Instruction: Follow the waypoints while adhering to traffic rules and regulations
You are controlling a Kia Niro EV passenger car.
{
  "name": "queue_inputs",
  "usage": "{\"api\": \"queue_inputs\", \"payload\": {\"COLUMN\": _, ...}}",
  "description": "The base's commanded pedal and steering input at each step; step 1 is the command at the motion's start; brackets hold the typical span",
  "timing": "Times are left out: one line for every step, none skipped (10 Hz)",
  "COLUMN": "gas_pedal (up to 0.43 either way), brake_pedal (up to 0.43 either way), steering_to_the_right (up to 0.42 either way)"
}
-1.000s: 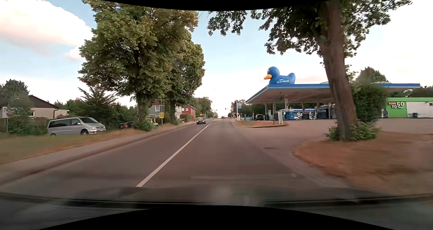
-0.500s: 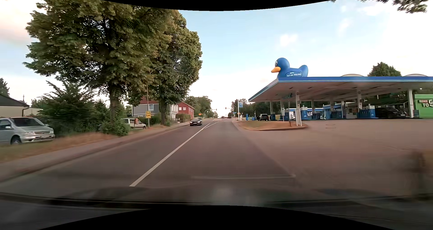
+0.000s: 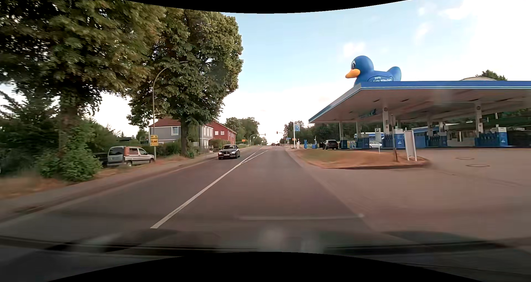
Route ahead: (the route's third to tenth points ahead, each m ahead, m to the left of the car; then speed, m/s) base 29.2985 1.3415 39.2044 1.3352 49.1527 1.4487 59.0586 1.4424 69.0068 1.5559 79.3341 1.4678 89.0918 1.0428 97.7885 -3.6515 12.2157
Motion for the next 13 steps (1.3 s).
{"api": "queue_inputs", "payload": {"gas_pedal": 0.228, "brake_pedal": 0.0, "steering_to_the_right": 0.001}}
{"api": "queue_inputs", "payload": {"gas_pedal": 0.22, "brake_pedal": 0.0, "steering_to_the_right": 0.002}}
{"api": "queue_inputs", "payload": {"gas_pedal": 0.197, "brake_pedal": 0.0, "steering_to_the_right": 0.002}}
{"api": "queue_inputs", "payload": {"gas_pedal": 0.189, "brake_pedal": 0.0, "steering_to_the_right": 0.003}}
{"api": "queue_inputs", "payload": {"gas_pedal": 0.189, "brake_pedal": 0.0, "steering_to_the_right": 0.003}}
{"api": "queue_inputs", "payload": {"gas_pedal": 0.189, "brake_pedal": 0.0, "steering_to_the_right": 0.005}}
{"api": "queue_inputs", "payload": {"gas_pedal": 0.189, "brake_pedal": 0.0, "steering_to_the_right": 0.005}}
{"api": "queue_inputs", "payload": {"gas_pedal": 0.189, "brake_pedal": 0.0, "steering_to_the_right": 0.005}}
{"api": "queue_inputs", "payload": {"gas_pedal": 0.189, "brake_pedal": 0.0, "steering_to_the_right": 0.005}}
{"api": "queue_inputs", "payload": {"gas_pedal": 0.189, "brake_pedal": 0.0, "steering_to_the_right": 0.005}}
{"api": "queue_inputs", "payload": {"gas_pedal": 0.189, "brake_pedal": 0.0, "steering_to_the_right": 0.004}}
{"api": "queue_inputs", "payload": {"gas_pedal": 0.189, "brake_pedal": 0.0, "steering_to_the_right": 0.004}}
{"api": "queue_inputs", "payload": {"gas_pedal": 0.189, "brake_pedal": 0.0, "steering_to_the_right": 0.003}}
